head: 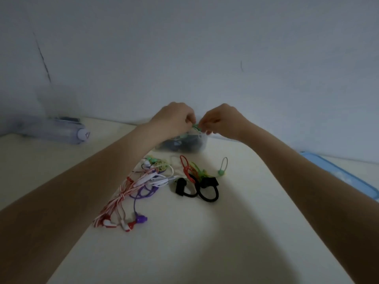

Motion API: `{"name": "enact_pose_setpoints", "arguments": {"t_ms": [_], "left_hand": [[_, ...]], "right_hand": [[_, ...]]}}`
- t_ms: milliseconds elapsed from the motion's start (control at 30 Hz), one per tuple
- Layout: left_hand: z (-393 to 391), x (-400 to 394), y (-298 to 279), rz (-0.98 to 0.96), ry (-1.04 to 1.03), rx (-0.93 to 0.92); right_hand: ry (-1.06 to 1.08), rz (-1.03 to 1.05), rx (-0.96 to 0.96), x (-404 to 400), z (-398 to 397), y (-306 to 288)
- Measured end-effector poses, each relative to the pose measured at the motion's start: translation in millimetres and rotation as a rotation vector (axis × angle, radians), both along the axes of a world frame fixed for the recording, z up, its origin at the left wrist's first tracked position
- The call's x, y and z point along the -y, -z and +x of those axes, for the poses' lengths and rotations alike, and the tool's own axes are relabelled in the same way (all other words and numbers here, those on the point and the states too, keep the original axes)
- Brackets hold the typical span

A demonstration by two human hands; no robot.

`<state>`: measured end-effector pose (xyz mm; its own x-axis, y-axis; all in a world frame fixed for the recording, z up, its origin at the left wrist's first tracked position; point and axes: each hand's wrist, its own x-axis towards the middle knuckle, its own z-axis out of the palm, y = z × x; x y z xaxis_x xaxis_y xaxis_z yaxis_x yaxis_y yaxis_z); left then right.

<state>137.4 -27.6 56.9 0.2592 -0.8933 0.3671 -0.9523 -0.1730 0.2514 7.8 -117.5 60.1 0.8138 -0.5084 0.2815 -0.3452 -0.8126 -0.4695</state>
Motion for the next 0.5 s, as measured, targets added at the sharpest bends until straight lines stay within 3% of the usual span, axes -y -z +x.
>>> {"name": "enact_pose_setpoints", "arguments": {"t_ms": [133,200,333,500], "left_hand": [[-38,-7,10,0.599,0.109,-0.054],[-47,-8,20,0.739,0.068,-0.117],[-56,-15,30,0.672,0.073,0.048],[-58,-14,32,0.550,0.093,0.060]], "right_hand": [[0.071,0.054,-0.406,-23,-30,21],[0.137,0.004,-0.492,-35,-28,40],[0.239,0.098,-0.429,-41,-24,58],[0.367,0.323,-0.289,-33,-41,44]]}}
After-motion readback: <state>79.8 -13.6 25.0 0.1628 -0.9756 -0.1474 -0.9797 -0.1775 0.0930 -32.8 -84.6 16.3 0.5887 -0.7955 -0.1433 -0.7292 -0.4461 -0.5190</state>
